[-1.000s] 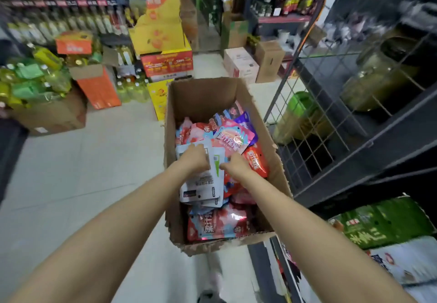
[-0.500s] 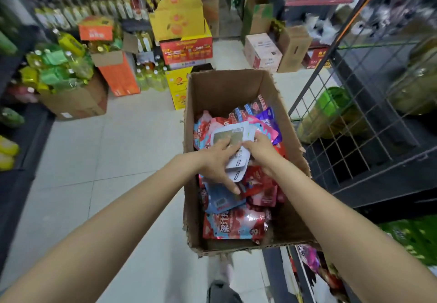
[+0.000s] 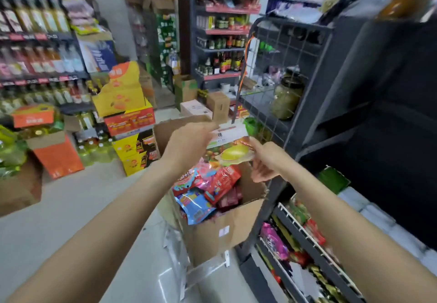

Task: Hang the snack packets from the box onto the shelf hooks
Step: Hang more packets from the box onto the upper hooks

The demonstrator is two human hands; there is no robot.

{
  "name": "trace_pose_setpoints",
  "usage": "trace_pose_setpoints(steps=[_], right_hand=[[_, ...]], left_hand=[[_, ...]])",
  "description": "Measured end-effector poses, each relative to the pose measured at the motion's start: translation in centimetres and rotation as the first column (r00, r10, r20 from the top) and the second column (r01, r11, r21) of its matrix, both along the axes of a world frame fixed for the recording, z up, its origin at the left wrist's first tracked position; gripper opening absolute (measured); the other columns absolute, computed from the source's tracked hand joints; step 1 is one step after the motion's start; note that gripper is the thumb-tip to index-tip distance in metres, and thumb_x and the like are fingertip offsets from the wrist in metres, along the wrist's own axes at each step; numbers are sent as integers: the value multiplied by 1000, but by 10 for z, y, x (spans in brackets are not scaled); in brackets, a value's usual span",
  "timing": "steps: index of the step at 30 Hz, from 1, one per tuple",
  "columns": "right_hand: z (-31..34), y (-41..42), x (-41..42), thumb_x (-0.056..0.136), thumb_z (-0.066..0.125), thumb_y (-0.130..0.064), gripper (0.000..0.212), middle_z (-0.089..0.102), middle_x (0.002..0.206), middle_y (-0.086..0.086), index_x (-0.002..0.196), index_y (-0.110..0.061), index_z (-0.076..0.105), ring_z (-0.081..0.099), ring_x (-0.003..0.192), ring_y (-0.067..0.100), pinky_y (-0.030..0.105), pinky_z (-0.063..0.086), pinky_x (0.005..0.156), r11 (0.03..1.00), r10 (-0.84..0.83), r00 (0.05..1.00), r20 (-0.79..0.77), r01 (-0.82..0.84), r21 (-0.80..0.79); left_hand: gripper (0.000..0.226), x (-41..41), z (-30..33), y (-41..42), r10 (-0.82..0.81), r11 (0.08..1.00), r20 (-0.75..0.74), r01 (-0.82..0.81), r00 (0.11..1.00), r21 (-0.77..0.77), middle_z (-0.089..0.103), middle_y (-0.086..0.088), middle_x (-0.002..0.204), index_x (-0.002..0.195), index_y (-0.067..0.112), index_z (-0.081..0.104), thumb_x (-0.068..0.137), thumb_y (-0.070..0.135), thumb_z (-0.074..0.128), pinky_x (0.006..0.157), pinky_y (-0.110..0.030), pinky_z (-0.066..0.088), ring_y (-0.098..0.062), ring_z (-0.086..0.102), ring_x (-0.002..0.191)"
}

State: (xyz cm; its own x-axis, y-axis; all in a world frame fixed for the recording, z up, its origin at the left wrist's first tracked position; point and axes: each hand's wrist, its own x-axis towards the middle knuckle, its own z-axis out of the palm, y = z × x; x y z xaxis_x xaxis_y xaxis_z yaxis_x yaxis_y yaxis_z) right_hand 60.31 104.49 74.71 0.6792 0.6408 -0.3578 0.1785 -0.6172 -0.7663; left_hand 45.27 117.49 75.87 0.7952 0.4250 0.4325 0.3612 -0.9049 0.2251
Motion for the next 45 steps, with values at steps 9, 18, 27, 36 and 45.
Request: trace_pose_setpoints(steps=[9,18,27,36,45], right_hand=[[100,-173,-40,98,45,-40,29,69,110,1,106,-22,66,63,105,21,34,47,91,845,-62,974,217,-64,531],[168,-366,-66,96,52,-18,25,71,98,19,103,-1,69,66,85,28,40,53,78,609,-442,887,132,189,770],[208,-560,-81,92,61,-21,15,73,93,10,100,-12,70,70,81,19,33,59,71,362,-816,567,110,354,862],[232,-705,-54,94,57,-25,25,72,102,8,115,-12,63,69,84,19,27,56,62,201,-951,293,99,345,917],[252,-733,-24,94,53,-20,16,66,83,13,89,-8,63,57,68,25,35,47,58,231,-969,157,193,281,932]], left_hand=[[23,6,97,-137,-317,931,197,344,928,-124,61,-13,76,82,19,44,89,31,61,58,-36,36,-31,56,73],[8,52,171,-307,-612,667,493,738,618,-97,63,15,75,82,20,68,78,21,75,58,-7,36,6,55,65],[16,89,208,-507,-711,444,589,895,384,-48,72,0,89,94,11,74,82,21,71,63,-17,41,-9,60,77],[16,101,235,-628,-683,452,654,891,327,27,64,10,84,98,12,70,83,19,69,59,-6,38,3,55,71],[32,106,243,-667,-706,466,592,884,389,-24,58,17,100,109,22,62,79,22,73,72,-15,48,1,56,91]])
